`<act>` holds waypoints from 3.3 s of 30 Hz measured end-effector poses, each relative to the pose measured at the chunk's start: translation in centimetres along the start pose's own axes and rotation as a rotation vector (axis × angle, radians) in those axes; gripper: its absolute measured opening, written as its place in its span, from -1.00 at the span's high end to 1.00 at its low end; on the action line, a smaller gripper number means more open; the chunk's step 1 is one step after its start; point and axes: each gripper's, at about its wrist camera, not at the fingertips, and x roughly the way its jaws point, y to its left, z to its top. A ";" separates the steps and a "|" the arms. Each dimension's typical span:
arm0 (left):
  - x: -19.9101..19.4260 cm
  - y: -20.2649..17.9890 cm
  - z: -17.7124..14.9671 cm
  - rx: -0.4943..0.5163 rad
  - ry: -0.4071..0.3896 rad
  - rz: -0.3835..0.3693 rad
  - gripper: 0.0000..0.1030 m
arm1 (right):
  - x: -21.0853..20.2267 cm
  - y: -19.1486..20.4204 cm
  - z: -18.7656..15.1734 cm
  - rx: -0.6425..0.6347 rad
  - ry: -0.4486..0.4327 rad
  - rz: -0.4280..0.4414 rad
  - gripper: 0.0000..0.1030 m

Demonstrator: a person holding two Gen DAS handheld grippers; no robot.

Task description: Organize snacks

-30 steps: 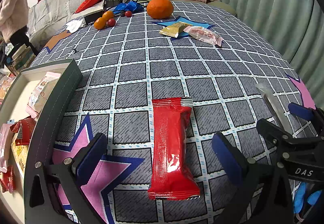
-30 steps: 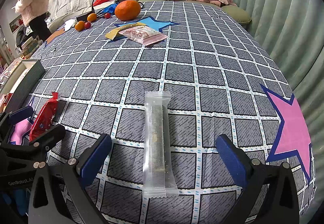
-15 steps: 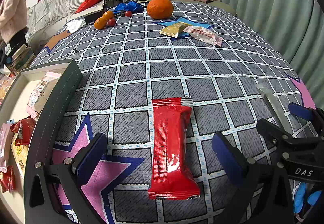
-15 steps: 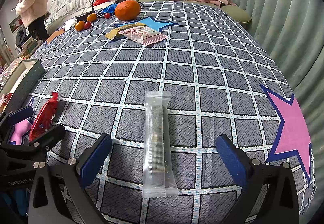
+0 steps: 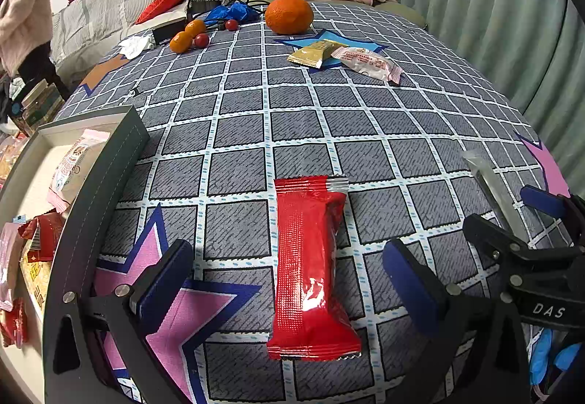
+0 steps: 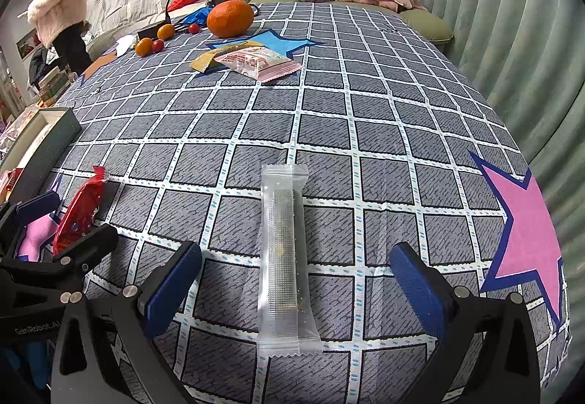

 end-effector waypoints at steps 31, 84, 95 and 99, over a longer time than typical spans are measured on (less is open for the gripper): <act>0.0 0.0 0.0 0.000 -0.001 0.000 -1.00 | 0.0 0.0 0.0 0.000 0.000 -0.001 -1.00; 0.0 -0.1 -0.2 0.001 0.004 0.001 -1.00 | -0.1 0.1 0.0 0.000 0.009 -0.003 -1.00; 0.2 -0.5 1.7 0.004 0.181 -0.001 -0.77 | 0.8 0.1 2.7 -0.052 0.200 0.026 -0.84; -0.7 -1.9 2.0 0.057 0.182 -0.029 0.08 | 0.0 0.4 2.9 -0.076 0.186 0.030 0.12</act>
